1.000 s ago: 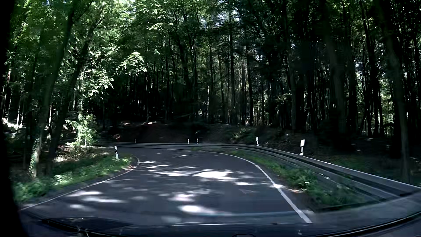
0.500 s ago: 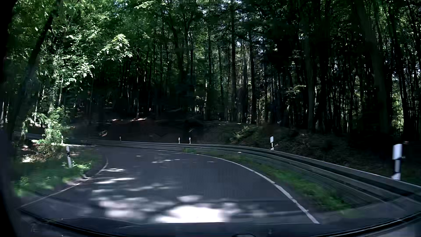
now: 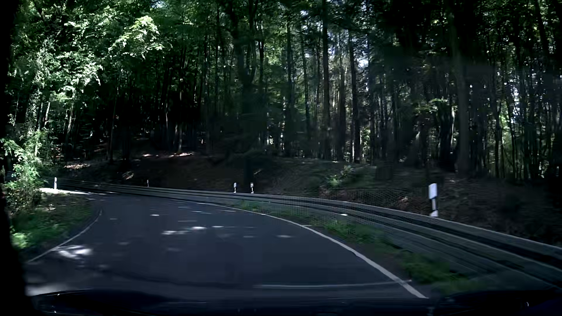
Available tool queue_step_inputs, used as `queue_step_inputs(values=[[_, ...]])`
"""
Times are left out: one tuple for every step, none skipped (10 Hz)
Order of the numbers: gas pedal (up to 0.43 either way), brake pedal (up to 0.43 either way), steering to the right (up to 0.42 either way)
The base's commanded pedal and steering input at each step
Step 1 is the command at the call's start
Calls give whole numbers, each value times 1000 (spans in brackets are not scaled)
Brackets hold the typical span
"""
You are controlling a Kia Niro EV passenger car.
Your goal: Follow the waypoints while adhering to traffic rules and regulations
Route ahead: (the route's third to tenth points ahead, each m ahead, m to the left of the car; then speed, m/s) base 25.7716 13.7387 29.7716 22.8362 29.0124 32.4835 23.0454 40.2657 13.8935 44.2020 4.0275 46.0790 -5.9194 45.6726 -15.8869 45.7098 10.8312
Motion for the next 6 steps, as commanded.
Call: queue_step_inputs(values=[[98,0,-80],[110,0,-91],[118,0,-102],[130,0,-111],[157,0,-121],[169,0,-128]])
